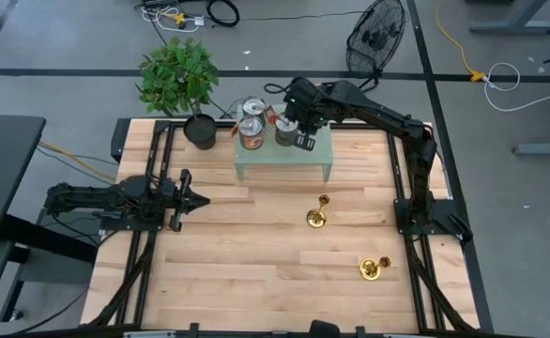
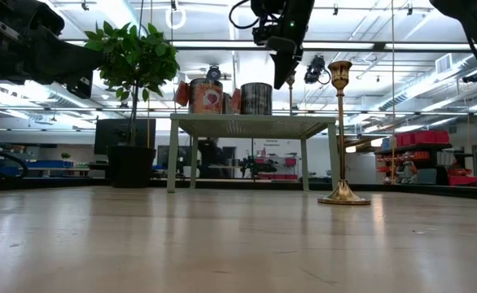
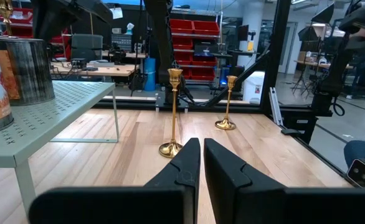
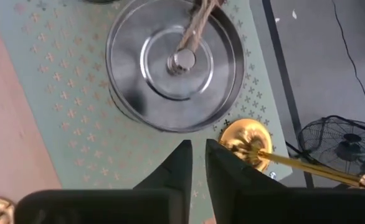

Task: Pick & Place candle stick holders
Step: Put the silver scented candle on the shelf, then put the top gold candle holder on the shelf

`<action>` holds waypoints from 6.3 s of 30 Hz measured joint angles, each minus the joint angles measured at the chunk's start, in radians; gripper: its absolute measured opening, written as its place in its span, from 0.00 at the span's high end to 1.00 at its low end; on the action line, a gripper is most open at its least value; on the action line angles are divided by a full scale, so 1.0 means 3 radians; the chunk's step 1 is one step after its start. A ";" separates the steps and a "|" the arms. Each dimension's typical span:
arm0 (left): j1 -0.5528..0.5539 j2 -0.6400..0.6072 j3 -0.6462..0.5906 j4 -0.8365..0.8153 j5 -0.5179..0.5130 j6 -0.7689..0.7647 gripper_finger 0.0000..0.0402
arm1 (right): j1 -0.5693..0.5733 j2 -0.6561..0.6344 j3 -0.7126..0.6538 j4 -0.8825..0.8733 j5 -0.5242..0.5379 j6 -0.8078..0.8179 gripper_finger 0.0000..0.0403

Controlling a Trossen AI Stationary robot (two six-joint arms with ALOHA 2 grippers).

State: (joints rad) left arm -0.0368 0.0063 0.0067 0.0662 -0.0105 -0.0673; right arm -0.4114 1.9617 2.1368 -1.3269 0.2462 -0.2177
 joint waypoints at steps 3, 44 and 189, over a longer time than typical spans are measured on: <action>0.0001 -0.0001 -0.0001 0.0000 0.0000 0.0000 0.93 | -0.0012 0.0000 0.0000 0.0009 0.0000 0.0067 0.91; 0.0000 -0.0001 0.0000 0.0000 0.0000 0.0001 0.93 | -0.0053 -0.0001 -0.0662 0.0537 0.0019 0.0408 1.00; 0.0001 -0.0001 0.0000 0.0000 0.0000 0.0002 0.93 | 0.1299 -0.3005 -0.3447 0.1434 -0.0928 0.0554 1.00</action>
State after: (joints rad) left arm -0.0365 0.0061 0.0067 0.0662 -0.0105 -0.0666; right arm -0.0217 1.0603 1.1029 -0.8967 -0.0322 -0.0515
